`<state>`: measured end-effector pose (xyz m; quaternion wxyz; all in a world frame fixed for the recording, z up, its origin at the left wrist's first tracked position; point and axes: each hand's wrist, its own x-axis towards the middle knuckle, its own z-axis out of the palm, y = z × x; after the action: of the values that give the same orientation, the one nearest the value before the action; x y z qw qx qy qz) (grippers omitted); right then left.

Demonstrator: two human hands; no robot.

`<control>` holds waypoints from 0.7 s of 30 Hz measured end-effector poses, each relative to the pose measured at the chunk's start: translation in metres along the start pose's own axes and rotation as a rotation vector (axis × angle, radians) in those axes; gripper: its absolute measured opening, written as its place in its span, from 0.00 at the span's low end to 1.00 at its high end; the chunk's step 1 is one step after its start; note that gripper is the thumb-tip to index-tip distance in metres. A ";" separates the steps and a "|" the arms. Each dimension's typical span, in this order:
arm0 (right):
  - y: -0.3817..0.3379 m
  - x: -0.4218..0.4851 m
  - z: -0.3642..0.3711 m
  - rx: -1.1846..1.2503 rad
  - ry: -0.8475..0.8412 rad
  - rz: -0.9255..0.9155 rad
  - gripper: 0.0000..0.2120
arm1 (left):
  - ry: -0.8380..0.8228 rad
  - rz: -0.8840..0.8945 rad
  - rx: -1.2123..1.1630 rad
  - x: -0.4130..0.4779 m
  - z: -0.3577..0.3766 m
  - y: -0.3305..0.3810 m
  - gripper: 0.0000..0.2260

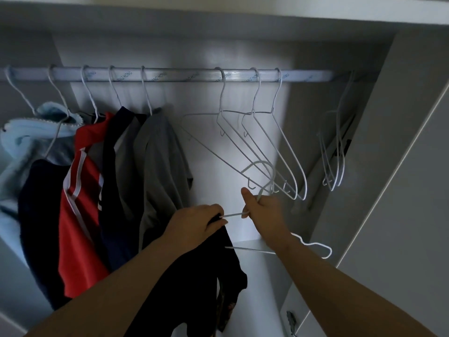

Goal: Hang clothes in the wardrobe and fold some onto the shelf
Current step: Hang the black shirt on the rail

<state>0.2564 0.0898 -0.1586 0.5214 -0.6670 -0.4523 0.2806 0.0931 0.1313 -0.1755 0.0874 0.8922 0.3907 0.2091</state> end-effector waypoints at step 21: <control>0.031 -0.032 0.071 -0.706 -0.511 -0.478 0.20 | 0.439 0.035 -0.190 -0.023 -0.095 -0.022 0.05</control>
<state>0.1924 0.0905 -0.2125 0.1857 -0.5905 -0.7733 0.1375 0.0229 0.1289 -0.1046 0.0802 0.8199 0.3634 0.4351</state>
